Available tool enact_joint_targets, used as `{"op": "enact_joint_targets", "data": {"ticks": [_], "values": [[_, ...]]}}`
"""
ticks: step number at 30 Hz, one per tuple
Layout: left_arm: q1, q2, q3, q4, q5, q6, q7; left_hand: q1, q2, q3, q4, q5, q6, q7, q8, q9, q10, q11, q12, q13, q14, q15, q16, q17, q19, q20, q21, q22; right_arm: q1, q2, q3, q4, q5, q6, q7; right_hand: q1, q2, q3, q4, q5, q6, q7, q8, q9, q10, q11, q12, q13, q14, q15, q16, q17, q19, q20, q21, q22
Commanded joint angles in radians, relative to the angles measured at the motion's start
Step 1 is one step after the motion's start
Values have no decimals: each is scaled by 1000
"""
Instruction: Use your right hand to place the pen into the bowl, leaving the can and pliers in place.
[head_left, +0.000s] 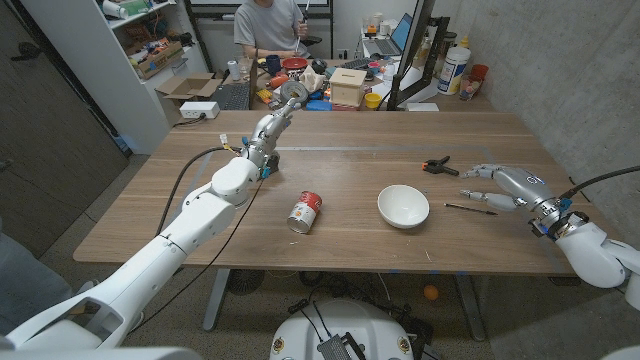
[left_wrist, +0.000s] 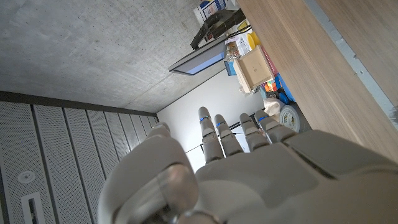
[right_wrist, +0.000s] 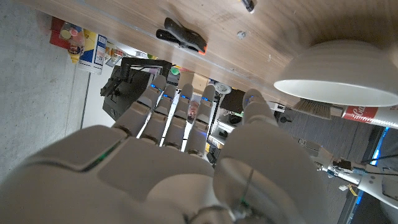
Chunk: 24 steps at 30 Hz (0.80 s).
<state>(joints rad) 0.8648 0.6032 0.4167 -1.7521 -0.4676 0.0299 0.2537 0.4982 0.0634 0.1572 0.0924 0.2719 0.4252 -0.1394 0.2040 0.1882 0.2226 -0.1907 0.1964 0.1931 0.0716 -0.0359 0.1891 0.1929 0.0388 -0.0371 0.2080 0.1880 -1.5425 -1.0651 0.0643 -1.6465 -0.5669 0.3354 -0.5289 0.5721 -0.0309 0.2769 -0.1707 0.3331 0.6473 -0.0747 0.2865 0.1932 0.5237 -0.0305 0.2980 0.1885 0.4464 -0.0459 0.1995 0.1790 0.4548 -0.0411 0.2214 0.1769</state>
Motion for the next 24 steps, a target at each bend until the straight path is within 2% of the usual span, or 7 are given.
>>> {"op": "enact_joint_targets", "data": {"ticks": [1,10,17,24], "values": [[11,-8,-4,-10,2,-5,10,9,2,5,-1,3,9,1,5,5,9,0,6,3,11,-122,4,2,11,-45,6,4,-21,-13,-38,-13,-42,-147,-29,20,-3,9,1,6,24,6,7,2,13,1,-6,4,10,-48,0,4,0,8,-8,2],[7,-12,-7,-3,5,-7,14,9,2,5,-1,3,9,1,5,5,9,0,6,3,11,-122,4,2,11,-45,6,4,-22,-25,-80,-42,-37,-238,-42,39,0,18,3,7,22,14,0,2,7,13,-12,4,9,-34,-3,5,-6,19,-13,3],[5,-13,-8,2,1,-1,12,9,2,5,-1,3,9,1,5,5,9,0,6,3,11,-122,4,2,11,-45,6,4,11,-37,-139,-39,-36,-271,-59,78,12,37,-4,6,26,1,-4,2,5,15,-17,4,9,-30,-5,5,-8,20,-15,4],[4,-10,-11,-1,1,3,15,9,2,5,-1,3,9,1,5,5,9,0,6,3,11,-122,4,2,11,-45,6,4,47,-56,-201,-22,-29,-292,-72,96,13,44,-5,4,28,-2,-6,3,1,13,-20,4,5,-27,-7,5,-14,21,-18,4]]}}
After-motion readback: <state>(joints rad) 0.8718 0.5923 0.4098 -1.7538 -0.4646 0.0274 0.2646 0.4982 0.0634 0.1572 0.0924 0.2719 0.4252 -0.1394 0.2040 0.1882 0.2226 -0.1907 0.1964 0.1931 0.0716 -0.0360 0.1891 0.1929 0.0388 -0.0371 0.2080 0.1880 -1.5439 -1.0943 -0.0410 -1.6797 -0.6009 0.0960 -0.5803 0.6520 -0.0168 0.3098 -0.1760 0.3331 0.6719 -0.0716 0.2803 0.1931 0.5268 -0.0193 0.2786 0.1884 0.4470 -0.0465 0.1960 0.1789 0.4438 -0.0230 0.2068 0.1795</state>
